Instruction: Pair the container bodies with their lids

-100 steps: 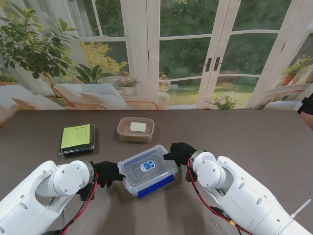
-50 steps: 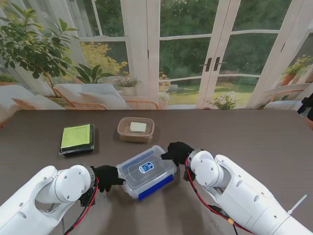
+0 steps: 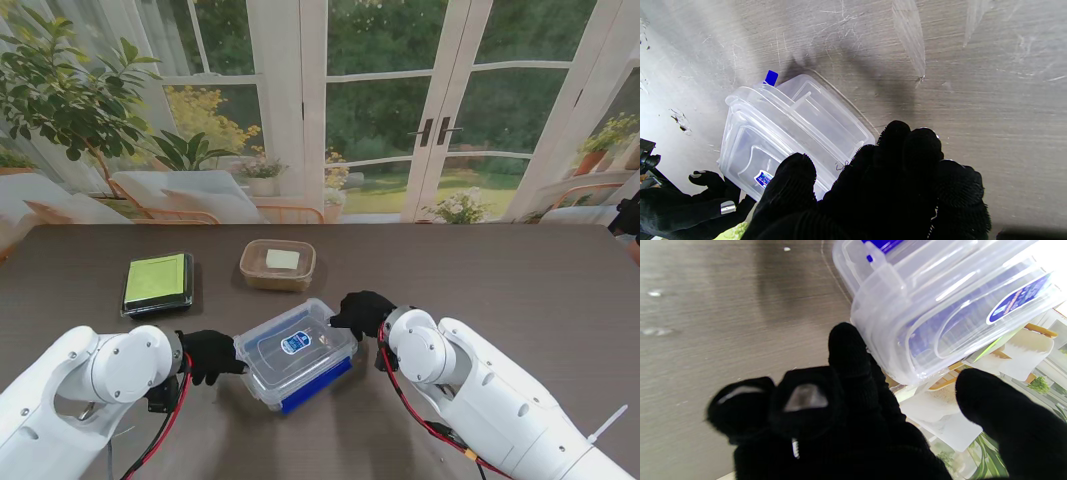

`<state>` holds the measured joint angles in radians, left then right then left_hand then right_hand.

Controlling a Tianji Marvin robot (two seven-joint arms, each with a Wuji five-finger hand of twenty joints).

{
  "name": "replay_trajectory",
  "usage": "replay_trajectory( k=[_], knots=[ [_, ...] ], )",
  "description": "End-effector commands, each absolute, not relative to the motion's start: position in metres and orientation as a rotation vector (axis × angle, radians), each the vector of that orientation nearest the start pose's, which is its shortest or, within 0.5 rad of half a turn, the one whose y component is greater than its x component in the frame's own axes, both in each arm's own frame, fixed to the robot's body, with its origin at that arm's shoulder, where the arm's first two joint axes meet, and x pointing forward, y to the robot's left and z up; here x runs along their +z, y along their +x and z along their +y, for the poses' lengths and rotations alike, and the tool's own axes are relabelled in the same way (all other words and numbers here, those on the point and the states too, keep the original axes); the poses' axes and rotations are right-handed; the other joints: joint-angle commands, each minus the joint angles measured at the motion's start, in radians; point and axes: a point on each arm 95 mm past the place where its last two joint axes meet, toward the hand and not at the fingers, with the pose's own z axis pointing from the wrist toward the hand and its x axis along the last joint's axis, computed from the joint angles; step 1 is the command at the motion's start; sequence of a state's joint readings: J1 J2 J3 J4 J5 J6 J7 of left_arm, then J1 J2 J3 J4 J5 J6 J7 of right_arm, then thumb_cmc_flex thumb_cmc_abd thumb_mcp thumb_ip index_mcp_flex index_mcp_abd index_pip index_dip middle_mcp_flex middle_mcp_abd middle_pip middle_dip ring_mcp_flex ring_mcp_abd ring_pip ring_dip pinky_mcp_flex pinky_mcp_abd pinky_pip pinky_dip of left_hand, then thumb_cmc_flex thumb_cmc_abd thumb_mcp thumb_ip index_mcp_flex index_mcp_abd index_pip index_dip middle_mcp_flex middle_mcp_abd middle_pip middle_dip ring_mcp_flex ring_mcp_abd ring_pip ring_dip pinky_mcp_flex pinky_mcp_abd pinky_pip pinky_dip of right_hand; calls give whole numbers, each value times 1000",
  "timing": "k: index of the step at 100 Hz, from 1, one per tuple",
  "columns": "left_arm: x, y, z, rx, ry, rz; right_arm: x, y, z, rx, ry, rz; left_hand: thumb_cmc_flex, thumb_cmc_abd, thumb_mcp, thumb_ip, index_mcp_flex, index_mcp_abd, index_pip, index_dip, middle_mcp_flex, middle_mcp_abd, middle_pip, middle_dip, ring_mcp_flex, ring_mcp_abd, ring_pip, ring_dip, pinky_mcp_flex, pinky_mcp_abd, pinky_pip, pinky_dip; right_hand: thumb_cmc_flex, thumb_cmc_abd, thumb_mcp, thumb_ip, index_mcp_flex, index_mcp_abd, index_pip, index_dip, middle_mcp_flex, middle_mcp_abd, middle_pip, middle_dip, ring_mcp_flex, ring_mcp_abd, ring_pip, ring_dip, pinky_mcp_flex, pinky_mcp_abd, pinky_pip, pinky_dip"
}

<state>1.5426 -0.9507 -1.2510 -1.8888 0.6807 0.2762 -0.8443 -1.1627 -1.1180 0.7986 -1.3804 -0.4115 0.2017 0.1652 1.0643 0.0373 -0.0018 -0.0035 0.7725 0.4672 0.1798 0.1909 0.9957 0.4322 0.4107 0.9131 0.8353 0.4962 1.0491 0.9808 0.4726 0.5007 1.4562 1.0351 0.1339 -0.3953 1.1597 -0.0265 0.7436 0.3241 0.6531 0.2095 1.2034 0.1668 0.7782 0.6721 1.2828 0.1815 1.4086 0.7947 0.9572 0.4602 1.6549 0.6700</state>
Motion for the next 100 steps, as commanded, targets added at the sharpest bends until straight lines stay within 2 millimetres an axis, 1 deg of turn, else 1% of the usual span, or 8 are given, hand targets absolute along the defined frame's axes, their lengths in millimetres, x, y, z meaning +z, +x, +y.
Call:
replay_trajectory(
  k=[1,28,31,65,74,80,86,100],
  knots=[
    [-278,373,5,-1069,-1839,1978,-340,451,94,-1822,-2083,-1990,-12,48,-11,3,17,-41,6,14,34,13,16,6,37,10,14,-2,15,-35,29,-15,-16,16,-25,-23,-26,-245,-2,7,-12,-28,-28,-28,24,-13,11,-7,-1,2,5,23],
    [-279,369,5,-1010,-1875,2013,-343,451,94,-1821,-2086,-1990,-14,49,-11,3,65,-43,39,43,75,4,36,10,72,8,27,-8,44,-28,45,-28,-16,16,-23,-23,-25,-242,-1,9,-11,-26,-26,-29,24,-13,12,-7,0,3,6,23],
    [-279,368,5,-1000,-1880,2015,-343,451,94,-1821,-2084,-1990,-14,50,-11,3,65,-43,40,45,77,4,37,10,74,8,27,-9,45,-27,46,-29,-16,16,-23,-23,-24,-243,0,9,-10,-28,-26,-29,24,-19,12,-7,0,4,6,23],
    [-281,357,12,-924,-1901,2000,-343,450,95,-1822,-2075,-1999,-17,49,-11,3,66,-43,42,57,81,-1,36,8,76,5,27,-15,46,-26,49,-42,-16,15,-22,-22,-27,-242,-2,10,-8,-27,-24,-31,24,-12,14,-6,1,5,6,22],
    [-282,355,15,-908,-1906,1994,-343,451,96,-1825,-2072,-2003,-19,49,-11,3,63,-39,39,59,80,-1,31,3,71,6,18,-21,37,-26,41,-49,-17,15,-22,-23,-31,-244,-4,10,-8,-28,-24,-31,24,-19,16,-6,3,4,6,22],
    [-282,355,17,-902,-1897,1990,-343,451,96,-1830,-2070,-2009,-23,49,-11,4,56,-41,32,58,74,-3,14,-12,62,7,-14,-36,22,-25,22,-65,-17,15,-22,-23,-43,-243,-8,9,-8,-28,-24,-31,24,-17,16,-6,4,3,6,22],
    [-279,356,19,-899,-1870,1986,-342,452,96,-1839,-2073,-2014,-27,48,-11,4,42,-44,20,54,60,-4,-23,-53,39,10,-75,-64,-5,-27,-4,-90,-17,13,-22,-23,-63,-240,-16,6,-8,-30,-24,-31,24,-14,15,-6,4,3,7,22],
    [-266,361,25,-961,-1730,1970,-338,453,92,-1865,-2091,-2020,-42,42,-10,8,1,-64,-5,42,4,-10,-96,-148,-36,8,-225,-134,-88,-44,-70,-146,-22,13,-26,-24,-114,-224,-25,6,-15,-34,-25,-31,24,-17,12,-7,4,3,7,21]
  ],
)
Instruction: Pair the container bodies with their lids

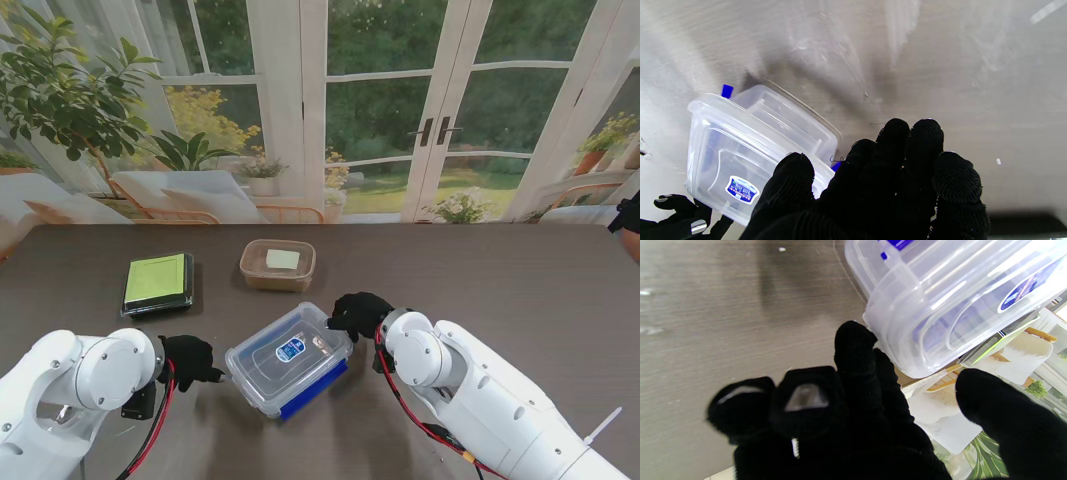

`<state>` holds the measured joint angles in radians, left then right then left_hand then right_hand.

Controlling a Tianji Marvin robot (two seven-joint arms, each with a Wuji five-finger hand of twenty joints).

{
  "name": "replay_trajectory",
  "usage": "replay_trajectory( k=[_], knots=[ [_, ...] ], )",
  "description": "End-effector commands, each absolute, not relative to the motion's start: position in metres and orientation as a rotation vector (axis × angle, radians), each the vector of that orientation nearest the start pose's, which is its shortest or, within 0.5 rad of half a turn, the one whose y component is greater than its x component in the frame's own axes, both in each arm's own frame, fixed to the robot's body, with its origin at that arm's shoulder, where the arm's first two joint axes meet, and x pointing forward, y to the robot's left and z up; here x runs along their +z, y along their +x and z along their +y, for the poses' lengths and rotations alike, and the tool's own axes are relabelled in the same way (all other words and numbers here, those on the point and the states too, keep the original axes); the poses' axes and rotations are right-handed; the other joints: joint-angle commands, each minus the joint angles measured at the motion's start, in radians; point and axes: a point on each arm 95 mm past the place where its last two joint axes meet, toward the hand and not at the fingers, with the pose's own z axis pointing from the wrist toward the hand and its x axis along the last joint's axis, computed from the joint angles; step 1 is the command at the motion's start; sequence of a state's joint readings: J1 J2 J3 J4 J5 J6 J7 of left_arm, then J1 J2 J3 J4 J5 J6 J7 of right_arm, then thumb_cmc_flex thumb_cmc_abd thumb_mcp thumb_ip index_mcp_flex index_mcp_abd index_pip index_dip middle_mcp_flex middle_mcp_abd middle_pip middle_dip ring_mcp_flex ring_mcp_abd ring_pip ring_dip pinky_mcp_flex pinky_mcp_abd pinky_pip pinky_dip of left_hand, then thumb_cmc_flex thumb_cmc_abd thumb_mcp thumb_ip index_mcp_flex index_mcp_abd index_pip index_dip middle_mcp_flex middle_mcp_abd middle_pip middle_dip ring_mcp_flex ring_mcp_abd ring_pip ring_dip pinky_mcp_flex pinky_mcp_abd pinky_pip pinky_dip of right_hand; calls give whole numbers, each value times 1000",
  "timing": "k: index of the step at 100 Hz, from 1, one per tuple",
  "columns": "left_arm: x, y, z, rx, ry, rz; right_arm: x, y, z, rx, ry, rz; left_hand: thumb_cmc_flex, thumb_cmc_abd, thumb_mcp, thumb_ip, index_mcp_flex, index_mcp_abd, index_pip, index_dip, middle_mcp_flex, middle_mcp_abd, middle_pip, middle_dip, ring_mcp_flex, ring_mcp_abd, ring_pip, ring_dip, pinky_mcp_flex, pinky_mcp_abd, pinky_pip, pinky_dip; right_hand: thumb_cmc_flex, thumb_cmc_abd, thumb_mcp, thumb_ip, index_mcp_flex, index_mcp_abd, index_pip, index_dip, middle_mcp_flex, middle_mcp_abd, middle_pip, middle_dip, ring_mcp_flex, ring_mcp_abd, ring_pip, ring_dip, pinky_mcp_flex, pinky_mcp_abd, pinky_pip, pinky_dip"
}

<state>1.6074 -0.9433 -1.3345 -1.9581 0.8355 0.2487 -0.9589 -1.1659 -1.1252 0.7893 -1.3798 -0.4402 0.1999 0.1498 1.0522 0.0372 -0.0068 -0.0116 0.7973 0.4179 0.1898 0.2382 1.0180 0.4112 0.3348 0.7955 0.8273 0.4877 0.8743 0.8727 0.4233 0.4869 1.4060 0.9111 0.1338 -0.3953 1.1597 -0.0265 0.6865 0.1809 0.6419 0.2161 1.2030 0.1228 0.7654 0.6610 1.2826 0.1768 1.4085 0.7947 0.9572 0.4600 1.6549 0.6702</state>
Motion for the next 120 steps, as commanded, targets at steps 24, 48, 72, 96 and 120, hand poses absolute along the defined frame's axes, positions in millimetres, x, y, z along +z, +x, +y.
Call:
replay_trajectory(
  k=[24,48,72,96,120],
  knots=[
    [-250,388,25,-1206,-1438,1963,-330,454,75,-1901,-2178,-2015,-55,0,-3,20,-103,-56,-53,-16,-131,-11,-93,-118,-140,-23,-209,-102,-143,-74,-108,-79,-30,12,-37,-25,-115,-64,-4,7,-36,7,-8,-21,24,-6,1,-13,-9,-2,3,20],
    [-264,417,14,-1389,-1276,2021,-323,438,50,-1928,-2277,-1991,-75,-64,3,25,-232,-119,-106,-31,-331,-52,-198,-273,-360,-80,-506,-274,-350,-144,-472,-197,-45,22,-67,-27,-144,-63,-4,7,-97,10,-2,-25,23,10,-62,-44,-77,-11,-19,25],
    [-287,429,-6,-1534,-1186,2044,-326,406,32,-1891,-2347,-1942,-91,-134,7,26,-358,-179,-157,-62,-505,-94,-253,-404,-530,-139,-733,-437,-434,-199,-881,-298,-63,44,-126,-27,-126,-50,39,24,-177,24,-13,-47,16,60,-258,-129,-184,-6,-109,22],
    [-303,423,-22,-1540,-1075,2095,-335,387,30,-1882,-2340,-1946,-100,-195,20,22,-439,-213,-185,-93,-608,-119,-274,-451,-610,-165,-785,-483,-427,-221,-1150,-298,-68,47,-138,-28,-97,-55,66,36,-187,22,-24,-62,14,60,-295,-138,-192,-6,-122,20],
    [-312,415,-26,-1505,-1053,2149,-349,380,38,-1867,-2355,-1917,-104,-227,19,18,-479,-234,-200,-103,-658,-126,-289,-470,-647,-176,-803,-499,-454,-239,-1199,-294,-71,47,-140,-30,-82,-49,100,52,-230,28,-34,-74,-29,71,-345,-149,-236,-9,-158,9]
  ],
)
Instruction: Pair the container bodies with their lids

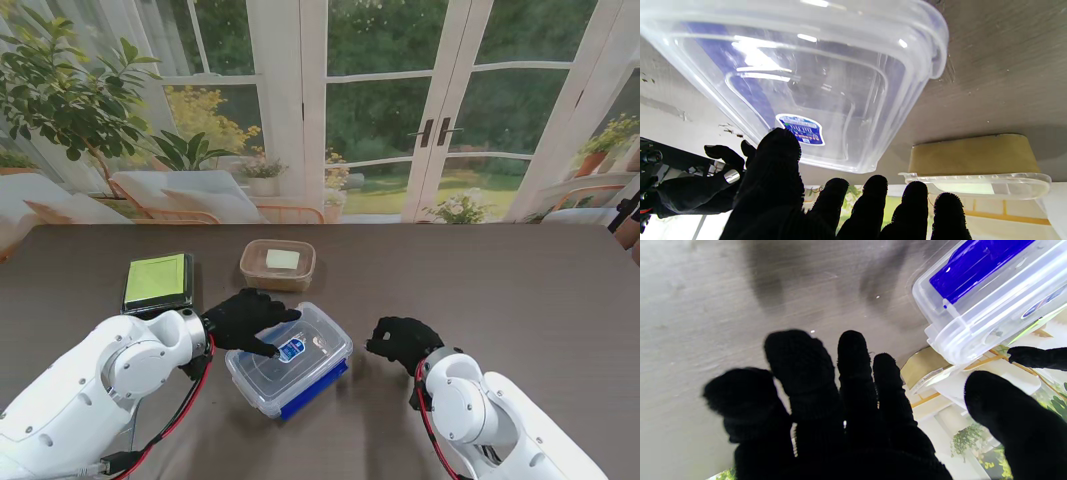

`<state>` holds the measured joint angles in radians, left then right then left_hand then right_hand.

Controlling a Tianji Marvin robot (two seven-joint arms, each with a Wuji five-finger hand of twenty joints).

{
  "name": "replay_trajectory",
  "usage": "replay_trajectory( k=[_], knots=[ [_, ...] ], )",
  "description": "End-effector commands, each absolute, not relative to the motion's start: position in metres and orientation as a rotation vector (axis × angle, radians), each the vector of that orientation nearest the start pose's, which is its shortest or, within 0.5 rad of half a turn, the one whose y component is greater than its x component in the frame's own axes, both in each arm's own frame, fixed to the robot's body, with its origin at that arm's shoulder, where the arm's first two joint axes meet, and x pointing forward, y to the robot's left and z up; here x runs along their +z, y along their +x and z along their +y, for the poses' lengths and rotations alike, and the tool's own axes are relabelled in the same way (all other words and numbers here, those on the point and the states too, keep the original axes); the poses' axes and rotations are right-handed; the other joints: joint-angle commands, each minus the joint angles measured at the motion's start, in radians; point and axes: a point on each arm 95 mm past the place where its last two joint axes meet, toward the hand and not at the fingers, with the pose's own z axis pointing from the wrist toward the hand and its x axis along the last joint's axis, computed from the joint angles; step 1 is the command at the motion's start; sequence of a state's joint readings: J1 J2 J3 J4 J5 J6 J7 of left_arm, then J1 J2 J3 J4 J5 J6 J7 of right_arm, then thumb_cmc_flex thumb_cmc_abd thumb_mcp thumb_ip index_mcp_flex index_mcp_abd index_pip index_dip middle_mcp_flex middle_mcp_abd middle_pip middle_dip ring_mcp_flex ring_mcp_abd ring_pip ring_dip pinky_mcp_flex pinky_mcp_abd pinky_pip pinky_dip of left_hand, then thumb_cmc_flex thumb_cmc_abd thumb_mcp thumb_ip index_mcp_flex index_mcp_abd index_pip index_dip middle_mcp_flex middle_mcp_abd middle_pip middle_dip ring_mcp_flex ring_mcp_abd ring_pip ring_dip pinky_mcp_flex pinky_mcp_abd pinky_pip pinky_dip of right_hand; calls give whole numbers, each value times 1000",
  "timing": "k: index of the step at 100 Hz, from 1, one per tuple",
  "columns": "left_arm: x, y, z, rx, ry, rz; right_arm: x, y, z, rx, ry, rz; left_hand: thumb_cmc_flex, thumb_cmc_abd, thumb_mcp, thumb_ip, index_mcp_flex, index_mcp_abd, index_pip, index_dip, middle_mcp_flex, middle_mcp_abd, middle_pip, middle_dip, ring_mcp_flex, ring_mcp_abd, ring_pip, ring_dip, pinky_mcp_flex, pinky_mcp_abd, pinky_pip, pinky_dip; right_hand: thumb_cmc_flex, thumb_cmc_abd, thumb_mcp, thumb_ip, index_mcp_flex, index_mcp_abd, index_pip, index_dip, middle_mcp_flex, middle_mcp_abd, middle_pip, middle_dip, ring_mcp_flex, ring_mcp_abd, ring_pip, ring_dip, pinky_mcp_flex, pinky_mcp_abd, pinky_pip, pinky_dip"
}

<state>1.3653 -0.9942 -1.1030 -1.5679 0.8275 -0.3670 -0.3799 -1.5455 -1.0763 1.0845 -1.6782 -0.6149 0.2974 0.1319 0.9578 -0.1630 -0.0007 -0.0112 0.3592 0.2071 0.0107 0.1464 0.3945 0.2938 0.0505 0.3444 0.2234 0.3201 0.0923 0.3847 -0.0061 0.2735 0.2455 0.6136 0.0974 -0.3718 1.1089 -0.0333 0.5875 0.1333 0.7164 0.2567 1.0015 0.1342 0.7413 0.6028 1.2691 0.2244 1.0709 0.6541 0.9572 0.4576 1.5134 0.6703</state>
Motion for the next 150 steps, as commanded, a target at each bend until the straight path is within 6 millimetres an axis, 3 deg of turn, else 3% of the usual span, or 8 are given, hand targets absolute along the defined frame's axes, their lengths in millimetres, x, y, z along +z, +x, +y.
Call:
replay_trajectory(
  k=[1,36,76,106,150],
  knots=[
    [-312,415,-26,-1503,-1054,2151,-349,380,38,-1865,-2356,-1916,-11,-27,13,17,-44,-24,-22,-12,-36,-9,-5,-20,-43,-9,-21,-11,-25,-26,-40,3,-35,24,-91,-23,19,-1,27,12,-30,16,-10,-16,-17,23,-9,-8,-236,-7,-17,9],
    [-325,412,-29,-1463,-1100,2183,-361,376,50,-1770,-2386,-1852,-38,-9,13,15,-80,-15,-28,-42,-63,2,-5,-29,-53,-2,-20,-15,-35,-27,-59,14,-39,40,-145,-26,67,15,57,24,-39,36,-12,-33,-24,33,-16,-6,-245,-1,-24,11],
    [-332,400,-26,-1431,-1168,2177,-364,381,75,-1763,-2354,-1832,-40,20,17,17,-60,11,-18,-46,-53,16,-1,-30,-44,8,-17,-13,-28,-24,-64,24,-12,33,-93,-21,97,0,34,12,-26,31,-9,-34,-14,29,-11,-5,-241,-1,-20,14],
    [-336,393,-25,-1421,-1209,2165,-367,388,91,-1799,-2337,-1829,-39,37,14,17,-50,37,-15,-42,-45,25,0,-30,-39,14,-15,-12,-26,-20,-67,29,93,21,14,-37,156,4,55,18,19,22,-5,-36,23,24,-4,-8,-215,1,-4,16],
    [-335,385,-24,-1414,-1243,2140,-364,403,114,-1800,-2286,-1899,-33,63,11,18,-44,74,-11,-33,-38,40,0,-28,-38,20,-15,-10,-25,-15,-70,33,154,9,33,-56,168,1,66,21,32,5,-5,-35,32,1,14,-1,-207,-12,5,14]
  ],
)
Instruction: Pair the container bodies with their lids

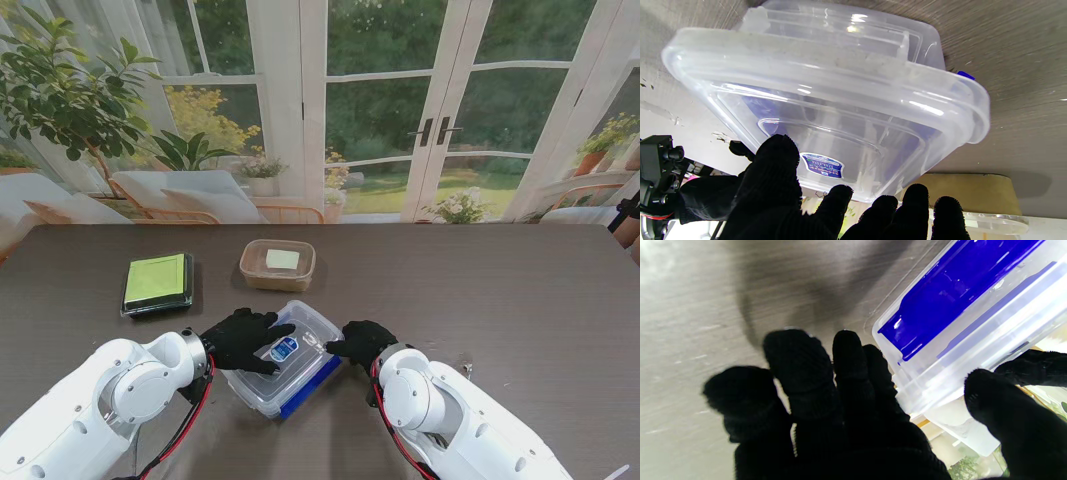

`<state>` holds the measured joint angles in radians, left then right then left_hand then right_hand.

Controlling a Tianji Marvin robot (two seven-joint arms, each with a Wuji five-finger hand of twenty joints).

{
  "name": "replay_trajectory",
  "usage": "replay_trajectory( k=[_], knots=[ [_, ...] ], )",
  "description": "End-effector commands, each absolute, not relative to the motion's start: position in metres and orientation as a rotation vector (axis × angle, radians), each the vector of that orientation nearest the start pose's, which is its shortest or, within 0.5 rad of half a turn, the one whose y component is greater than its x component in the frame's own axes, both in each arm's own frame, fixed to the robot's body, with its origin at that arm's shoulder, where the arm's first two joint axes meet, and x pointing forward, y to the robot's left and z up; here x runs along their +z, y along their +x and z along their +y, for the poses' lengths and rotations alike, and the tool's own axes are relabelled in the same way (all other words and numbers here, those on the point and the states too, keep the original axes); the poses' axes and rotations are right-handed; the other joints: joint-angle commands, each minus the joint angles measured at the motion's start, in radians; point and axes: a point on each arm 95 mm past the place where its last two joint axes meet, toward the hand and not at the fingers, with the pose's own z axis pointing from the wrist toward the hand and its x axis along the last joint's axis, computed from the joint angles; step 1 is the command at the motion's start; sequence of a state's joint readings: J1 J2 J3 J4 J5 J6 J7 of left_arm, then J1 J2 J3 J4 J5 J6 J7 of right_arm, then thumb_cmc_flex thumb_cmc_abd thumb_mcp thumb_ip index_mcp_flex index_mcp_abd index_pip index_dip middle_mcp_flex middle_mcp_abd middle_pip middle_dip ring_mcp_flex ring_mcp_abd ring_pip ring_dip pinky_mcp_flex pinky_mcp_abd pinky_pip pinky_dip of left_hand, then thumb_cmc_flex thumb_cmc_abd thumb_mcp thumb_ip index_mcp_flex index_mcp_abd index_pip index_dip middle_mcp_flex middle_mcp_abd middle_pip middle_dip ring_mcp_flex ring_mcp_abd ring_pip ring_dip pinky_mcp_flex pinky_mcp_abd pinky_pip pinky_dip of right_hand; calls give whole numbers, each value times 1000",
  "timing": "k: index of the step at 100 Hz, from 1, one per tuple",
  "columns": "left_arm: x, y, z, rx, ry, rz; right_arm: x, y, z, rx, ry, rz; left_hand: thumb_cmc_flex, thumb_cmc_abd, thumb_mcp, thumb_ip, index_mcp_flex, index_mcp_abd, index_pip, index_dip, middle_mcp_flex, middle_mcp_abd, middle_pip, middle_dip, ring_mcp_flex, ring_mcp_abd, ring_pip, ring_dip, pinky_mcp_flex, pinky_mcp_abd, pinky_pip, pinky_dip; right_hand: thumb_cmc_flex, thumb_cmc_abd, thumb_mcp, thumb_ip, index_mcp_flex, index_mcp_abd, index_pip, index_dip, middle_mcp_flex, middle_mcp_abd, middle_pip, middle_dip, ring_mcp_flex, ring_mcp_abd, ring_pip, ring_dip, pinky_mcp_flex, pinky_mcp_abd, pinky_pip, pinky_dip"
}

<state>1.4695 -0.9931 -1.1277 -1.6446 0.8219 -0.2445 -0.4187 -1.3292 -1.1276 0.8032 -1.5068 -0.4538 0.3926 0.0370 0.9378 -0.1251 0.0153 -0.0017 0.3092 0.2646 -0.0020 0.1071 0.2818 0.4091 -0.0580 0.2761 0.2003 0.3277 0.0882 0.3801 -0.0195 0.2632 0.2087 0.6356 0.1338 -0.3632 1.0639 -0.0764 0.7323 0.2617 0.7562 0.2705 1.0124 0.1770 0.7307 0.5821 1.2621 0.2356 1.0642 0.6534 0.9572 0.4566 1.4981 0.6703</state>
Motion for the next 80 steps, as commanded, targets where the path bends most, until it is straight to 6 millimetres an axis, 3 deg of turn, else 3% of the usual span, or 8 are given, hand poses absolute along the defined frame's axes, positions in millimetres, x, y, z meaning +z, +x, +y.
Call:
replay_trajectory(
  k=[1,30,42,51,80],
  knots=[
    [-335,385,-24,-1414,-1244,2139,-364,403,114,-1799,-2285,-1900,-13,25,-6,9,6,17,2,7,74,-76,109,40,-15,13,-11,-6,-11,-5,-33,11,119,1,78,-13,22,-127,27,7,21,-36,6,-14,39,-11,22,0,-206,-12,21,14],
    [-335,382,-22,-1403,-1259,2130,-365,405,128,-1781,-2264,-1917,-14,38,-11,10,8,29,1,11,71,-71,108,40,-20,14,-13,-6,-15,-5,-36,12,144,-5,81,-21,36,-129,38,11,39,-49,6,-14,42,-29,63,13,-183,-27,31,11],
    [-335,380,-21,-1397,-1265,2128,-356,397,121,-1774,-2266,-1909,-13,42,-13,10,14,33,3,13,67,-69,107,40,-23,15,-15,-7,-17,-4,-37,12,53,-18,71,-12,23,-139,28,7,33,-45,1,-13,40,-24,62,8,-186,-30,33,7],
    [-335,380,-21,-1395,-1264,2127,-354,395,114,-1734,-2284,-1903,-14,44,-15,11,14,34,4,14,66,-70,107,40,-25,15,-15,-7,-19,-5,-38,12,-13,-22,37,-7,-19,-147,0,-3,-4,-37,-7,-12,26,-12,29,-7,-224,-33,25,8],
    [-335,378,-20,-1389,-1264,2135,-355,387,97,-1616,-2325,-1967,-15,48,-18,11,32,38,12,22,67,-67,107,40,-26,14,-15,-7,-21,-5,-39,13,-59,-16,-125,8,-214,-137,-65,-20,-130,-40,1,-3,-76,-15,16,7,-310,-63,-5,27]
  ],
)
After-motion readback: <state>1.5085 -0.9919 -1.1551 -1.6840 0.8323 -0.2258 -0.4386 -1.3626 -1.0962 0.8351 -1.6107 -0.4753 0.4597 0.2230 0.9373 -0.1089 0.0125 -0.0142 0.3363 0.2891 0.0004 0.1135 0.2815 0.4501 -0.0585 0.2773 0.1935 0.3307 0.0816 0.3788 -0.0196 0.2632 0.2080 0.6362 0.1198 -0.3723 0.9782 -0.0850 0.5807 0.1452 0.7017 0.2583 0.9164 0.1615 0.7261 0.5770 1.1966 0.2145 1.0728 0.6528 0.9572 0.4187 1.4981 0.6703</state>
